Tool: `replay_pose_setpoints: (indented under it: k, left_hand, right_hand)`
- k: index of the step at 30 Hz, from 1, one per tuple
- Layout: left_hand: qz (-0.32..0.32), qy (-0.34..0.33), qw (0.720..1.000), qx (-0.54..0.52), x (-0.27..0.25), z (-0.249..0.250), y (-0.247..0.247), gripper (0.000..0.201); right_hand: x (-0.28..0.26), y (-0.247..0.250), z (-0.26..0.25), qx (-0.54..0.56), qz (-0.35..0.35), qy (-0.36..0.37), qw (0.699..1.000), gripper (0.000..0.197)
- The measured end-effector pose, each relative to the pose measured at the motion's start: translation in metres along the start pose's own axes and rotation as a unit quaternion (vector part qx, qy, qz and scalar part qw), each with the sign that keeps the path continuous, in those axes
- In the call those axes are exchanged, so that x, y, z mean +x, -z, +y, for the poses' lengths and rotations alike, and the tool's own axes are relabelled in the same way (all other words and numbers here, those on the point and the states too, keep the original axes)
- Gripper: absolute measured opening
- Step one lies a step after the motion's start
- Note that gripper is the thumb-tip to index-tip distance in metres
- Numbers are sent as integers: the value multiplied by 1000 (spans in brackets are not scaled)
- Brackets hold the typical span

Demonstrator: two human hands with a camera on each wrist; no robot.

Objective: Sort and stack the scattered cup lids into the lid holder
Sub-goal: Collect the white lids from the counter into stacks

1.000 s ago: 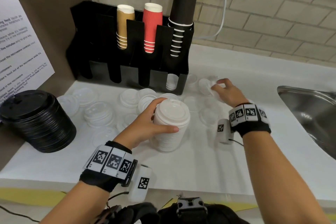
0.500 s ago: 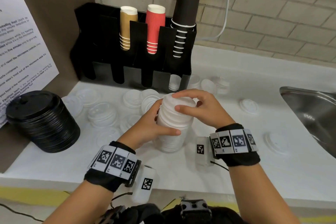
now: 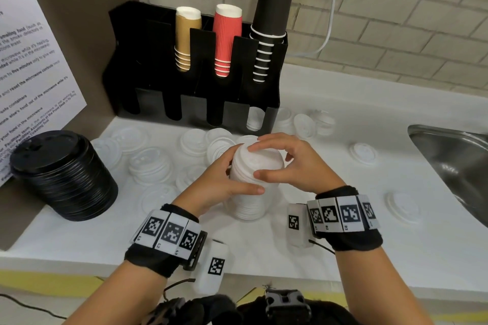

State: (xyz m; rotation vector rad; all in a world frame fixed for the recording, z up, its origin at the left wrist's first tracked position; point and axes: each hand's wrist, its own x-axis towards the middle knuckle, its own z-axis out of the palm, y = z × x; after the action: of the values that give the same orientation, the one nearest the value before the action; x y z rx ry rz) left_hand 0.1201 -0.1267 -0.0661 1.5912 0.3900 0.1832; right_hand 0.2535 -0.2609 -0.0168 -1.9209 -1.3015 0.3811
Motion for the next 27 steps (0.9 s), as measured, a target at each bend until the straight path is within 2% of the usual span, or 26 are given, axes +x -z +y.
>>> replay_pose_setpoints:
  k: [5,9,11,14,16,18,20,22,27]
  left_hand:
    - [-5,-1,1000,4,1,0,1,84]
    - [-22,4,1000,7,2,0,3,107]
    - [-41,-9,999,2,2,1,4,110]
    - [-39,-15,999,-3,4,4,5,90]
    - [-33,-16,999,-4,4,5,7,84]
    - [-30,-17,999,4,4,5,9,82]
    - [-31,-16,999,9,3,5,10,79]
    - [-37,-13,999,13,3,6,11,77]
    - [-46,-9,999,18,5,9,14,78]
  right_hand:
    - [0,3,-4,-39,-20,-2,999,46]
    - [-1,8,-8,-39,-63,5,997,49]
    - [1,14,-5,2,-75,5,997,46]
    - [20,25,15,90,13,-68,994,22]
    - [42,33,42,51,50,-168,983,14]
    - [65,42,73,-68,-3,-269,961,29]
    - [79,49,101,-151,-51,-340,927,43]
    - [87,51,119,-180,-62,-361,913,47]
    - [97,61,135,-194,-59,-343,917,36]
